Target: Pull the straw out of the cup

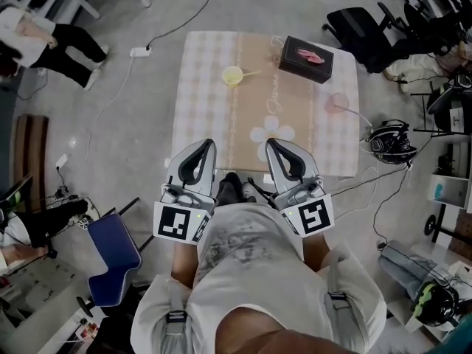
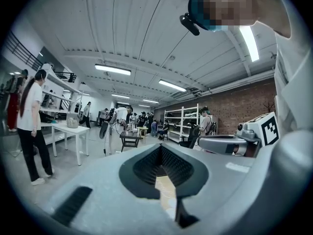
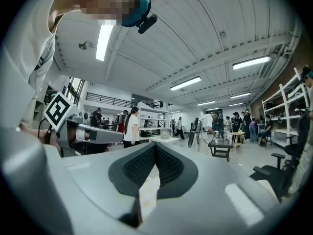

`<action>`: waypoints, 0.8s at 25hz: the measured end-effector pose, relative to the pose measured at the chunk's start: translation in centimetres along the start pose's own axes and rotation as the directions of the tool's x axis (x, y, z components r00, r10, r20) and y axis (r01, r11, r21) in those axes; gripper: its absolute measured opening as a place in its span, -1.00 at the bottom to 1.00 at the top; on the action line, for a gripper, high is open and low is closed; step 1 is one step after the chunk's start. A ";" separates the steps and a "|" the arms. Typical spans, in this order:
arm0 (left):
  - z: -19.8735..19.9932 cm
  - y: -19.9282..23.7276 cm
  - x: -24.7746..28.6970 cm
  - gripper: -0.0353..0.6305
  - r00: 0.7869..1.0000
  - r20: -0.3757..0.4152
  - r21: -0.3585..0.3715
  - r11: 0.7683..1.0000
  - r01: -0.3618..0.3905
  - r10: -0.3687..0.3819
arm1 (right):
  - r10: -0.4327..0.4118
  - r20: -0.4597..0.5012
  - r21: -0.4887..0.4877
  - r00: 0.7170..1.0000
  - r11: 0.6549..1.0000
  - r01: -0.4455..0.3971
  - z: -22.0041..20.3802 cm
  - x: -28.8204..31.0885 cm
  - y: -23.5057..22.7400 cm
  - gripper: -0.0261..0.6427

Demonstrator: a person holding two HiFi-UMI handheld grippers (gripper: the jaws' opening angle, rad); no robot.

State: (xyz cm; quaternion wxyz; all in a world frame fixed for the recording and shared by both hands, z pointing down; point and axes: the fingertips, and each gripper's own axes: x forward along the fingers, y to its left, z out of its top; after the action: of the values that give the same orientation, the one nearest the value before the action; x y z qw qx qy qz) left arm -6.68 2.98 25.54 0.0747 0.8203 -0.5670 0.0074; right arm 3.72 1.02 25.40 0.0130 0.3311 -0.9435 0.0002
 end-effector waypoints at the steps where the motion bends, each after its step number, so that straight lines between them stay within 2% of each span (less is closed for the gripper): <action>1: 0.0 0.5 0.5 -0.89 1.000 -0.003 -0.002 1.000 0.003 -0.003 | -0.001 -0.004 0.002 1.000 1.000 0.001 -0.1 0.7 -0.2 -0.89; 14: -0.4 6.1 5.8 -0.89 0.997 -0.027 -0.013 0.997 0.077 -0.077 | -0.050 -0.066 -0.002 0.997 0.999 0.050 -1.4 7.6 -2.5 -0.89; 20: -1.5 7.6 7.5 -0.89 0.990 -0.069 -0.003 0.992 0.124 -0.124 | -0.072 -0.100 0.001 0.992 0.997 0.073 -2.5 9.5 -3.2 -0.89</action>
State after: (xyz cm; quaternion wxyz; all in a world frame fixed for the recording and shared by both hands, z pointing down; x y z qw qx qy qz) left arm -10.94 -6.42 28.65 0.0942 0.8532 -0.5120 0.0316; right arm -1.66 -7.37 28.08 0.0591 0.3648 -0.9290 0.0186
